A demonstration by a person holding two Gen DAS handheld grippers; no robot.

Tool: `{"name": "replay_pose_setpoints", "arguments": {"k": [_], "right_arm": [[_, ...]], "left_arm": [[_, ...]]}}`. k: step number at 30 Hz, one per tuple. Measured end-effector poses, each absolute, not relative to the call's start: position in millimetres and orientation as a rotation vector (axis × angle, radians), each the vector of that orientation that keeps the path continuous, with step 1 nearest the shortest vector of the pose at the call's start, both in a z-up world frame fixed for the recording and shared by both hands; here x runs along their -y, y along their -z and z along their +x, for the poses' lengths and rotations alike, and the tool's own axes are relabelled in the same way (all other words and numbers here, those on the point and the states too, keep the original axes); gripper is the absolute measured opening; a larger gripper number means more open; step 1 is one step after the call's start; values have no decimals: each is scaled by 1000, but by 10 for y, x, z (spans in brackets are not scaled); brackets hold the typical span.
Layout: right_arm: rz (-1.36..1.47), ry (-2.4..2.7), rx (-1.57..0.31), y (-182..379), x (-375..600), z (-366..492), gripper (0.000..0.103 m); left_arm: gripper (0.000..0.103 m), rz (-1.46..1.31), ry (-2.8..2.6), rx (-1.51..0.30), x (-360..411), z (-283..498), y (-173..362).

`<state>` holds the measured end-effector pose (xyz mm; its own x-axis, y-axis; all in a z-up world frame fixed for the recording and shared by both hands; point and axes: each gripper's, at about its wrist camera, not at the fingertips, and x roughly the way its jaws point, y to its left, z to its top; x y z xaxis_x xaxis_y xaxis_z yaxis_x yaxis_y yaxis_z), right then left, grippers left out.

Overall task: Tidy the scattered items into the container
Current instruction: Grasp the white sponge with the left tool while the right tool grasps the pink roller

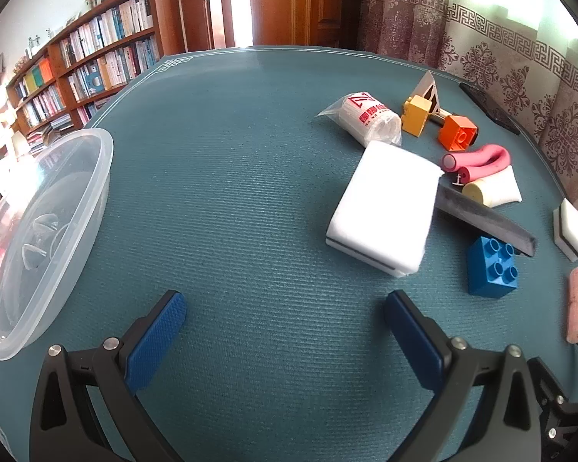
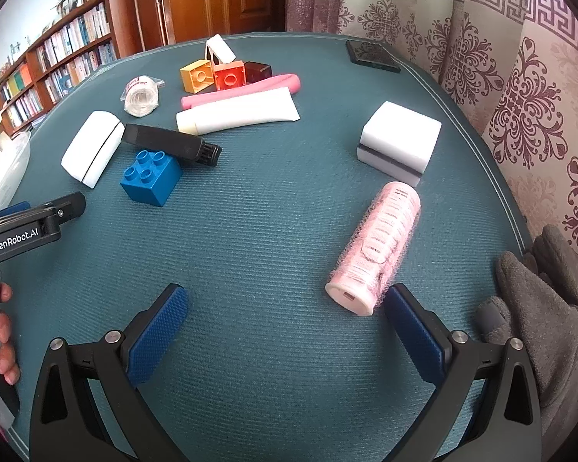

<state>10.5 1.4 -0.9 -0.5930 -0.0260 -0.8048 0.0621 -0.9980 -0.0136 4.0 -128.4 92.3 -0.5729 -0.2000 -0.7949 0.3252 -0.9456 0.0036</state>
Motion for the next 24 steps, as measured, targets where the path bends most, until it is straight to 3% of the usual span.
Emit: {"name": "replay_pose_setpoints", "arguments": {"k": [10, 17, 24], "right_arm": [[1375, 2722, -81, 5, -59, 208, 103], [1371, 2745, 5, -36, -117, 140, 103], [1341, 2785, 167, -108, -287, 31, 91]], "left_arm": [[103, 1304, 2653, -146, 1212, -48, -966], [103, 1313, 2702, -159, 1202, -199, -1000], [103, 1305, 2739, -160, 1202, -338, -1061]]}}
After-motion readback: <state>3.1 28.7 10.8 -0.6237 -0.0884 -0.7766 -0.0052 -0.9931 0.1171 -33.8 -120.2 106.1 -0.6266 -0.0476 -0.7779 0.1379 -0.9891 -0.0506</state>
